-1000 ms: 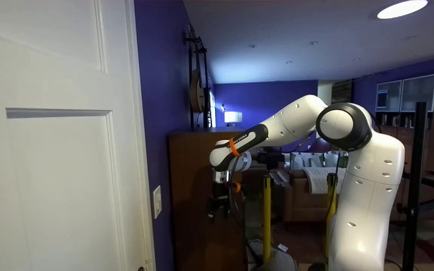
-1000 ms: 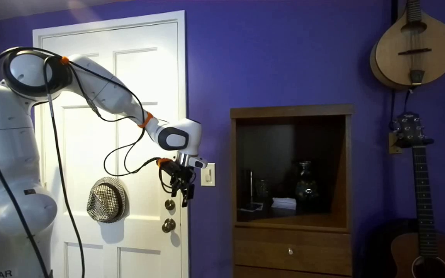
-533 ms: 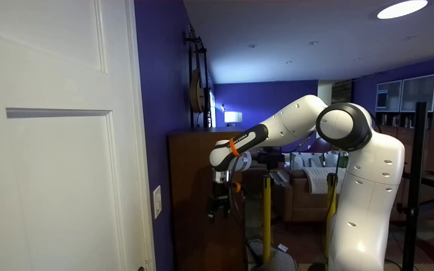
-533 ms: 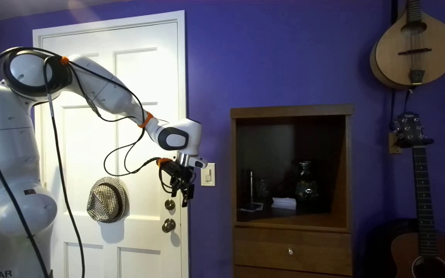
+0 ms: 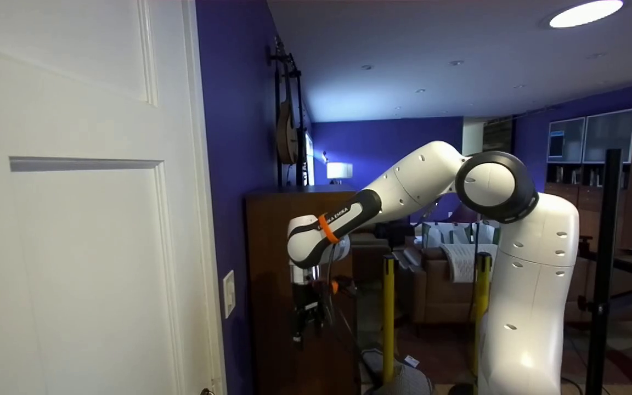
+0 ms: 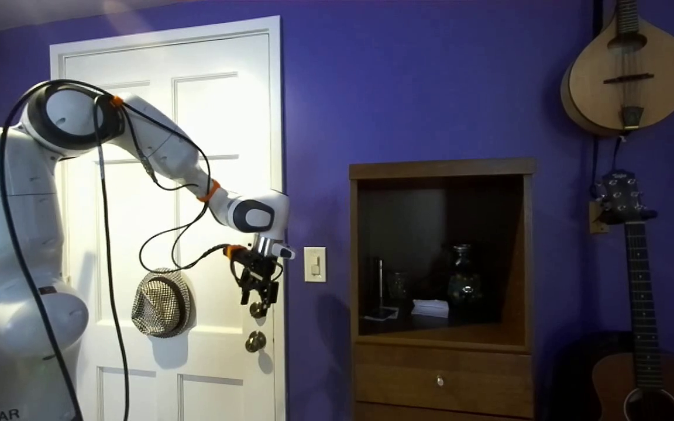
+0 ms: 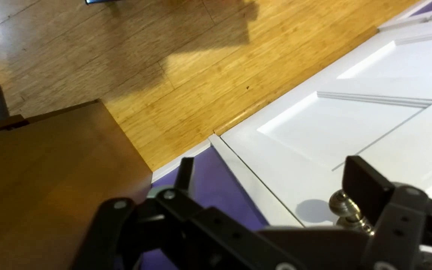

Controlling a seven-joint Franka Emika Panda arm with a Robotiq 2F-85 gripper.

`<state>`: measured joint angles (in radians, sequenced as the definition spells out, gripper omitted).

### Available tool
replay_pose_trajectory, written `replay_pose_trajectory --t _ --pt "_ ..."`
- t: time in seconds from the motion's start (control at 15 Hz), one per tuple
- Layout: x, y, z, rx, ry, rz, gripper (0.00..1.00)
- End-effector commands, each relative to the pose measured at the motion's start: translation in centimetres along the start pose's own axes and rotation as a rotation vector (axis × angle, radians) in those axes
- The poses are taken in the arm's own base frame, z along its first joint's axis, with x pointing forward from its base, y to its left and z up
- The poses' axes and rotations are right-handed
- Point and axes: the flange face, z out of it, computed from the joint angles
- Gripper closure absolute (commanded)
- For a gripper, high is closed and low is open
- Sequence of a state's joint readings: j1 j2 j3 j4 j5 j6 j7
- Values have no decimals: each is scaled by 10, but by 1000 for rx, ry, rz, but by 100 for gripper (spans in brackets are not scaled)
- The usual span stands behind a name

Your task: Put the hat on top of the shelf

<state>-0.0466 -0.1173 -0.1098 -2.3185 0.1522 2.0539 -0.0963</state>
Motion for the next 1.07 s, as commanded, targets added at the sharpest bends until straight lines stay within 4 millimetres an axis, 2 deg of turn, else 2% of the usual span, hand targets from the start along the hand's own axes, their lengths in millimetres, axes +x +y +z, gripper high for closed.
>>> replay_pose_trajectory --t 0.0,0.27,0.33,0.47,1.0 --pt "3 -49 4 -79 31 -137 0" --pt "-3 -107 8 -85 55 -337 0" --pt "1 -93 10 -84 44 -256 0" --pt "-3 -109 13 -89 39 -307 0" --pt "-2 -108 12 -89 39 -323 0"
